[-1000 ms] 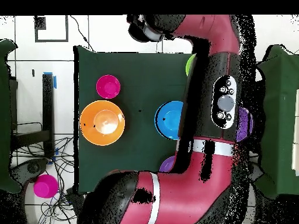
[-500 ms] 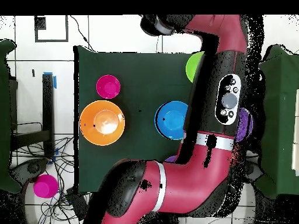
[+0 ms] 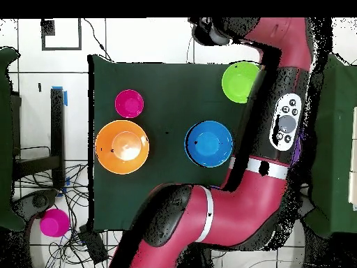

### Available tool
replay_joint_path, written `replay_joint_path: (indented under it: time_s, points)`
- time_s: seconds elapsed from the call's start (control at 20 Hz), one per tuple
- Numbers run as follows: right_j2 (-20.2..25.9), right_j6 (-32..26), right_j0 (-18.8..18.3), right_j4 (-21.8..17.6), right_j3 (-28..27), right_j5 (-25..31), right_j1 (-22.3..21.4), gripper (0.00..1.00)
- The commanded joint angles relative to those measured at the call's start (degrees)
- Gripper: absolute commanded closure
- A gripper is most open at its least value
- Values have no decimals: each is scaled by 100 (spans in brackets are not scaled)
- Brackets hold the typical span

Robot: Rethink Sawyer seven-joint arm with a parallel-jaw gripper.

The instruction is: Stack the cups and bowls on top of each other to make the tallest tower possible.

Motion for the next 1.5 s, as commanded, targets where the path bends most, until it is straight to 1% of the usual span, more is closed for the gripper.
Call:
replay_joint_path:
  time_s: [0.05, 0.15, 0.25, 0.4, 0.5, 0.55, 0.7, 0.75, 0.9, 1.05, 1.15, 1.25, 1.5]
  points:
    - [179, -1349, -112, -432, 224, 1007, 277, 0]
    - [195, -1311, -134, -443, 202, 1055, 367, 0]
    - [197, -1151, -150, -401, 261, 1079, 447, 0]
    - [151, -860, -128, -317, 416, 840, 473, 0]
    - [126, -732, -111, -104, 817, 399, 356, 0]
    - [118, -766, -95, -35, 993, 206, 287, 0]
    - [-104, -601, -63, 1, 1624, -247, -61, 0]
    - [-110, -601, -68, 12, 1696, -252, -91, 0]
    - [-114, -553, -105, 92, 2159, -545, -246, 0]
    - [-161, -478, -128, 85, 2384, -705, -314, 0]
    - [-210, -479, -157, 37, 2483, -775, -300, 0]
    - [-240, -557, -197, -49, 2463, -838, -203, 0]
    - [-205, -810, -264, -151, 2170, -901, 47, 0]
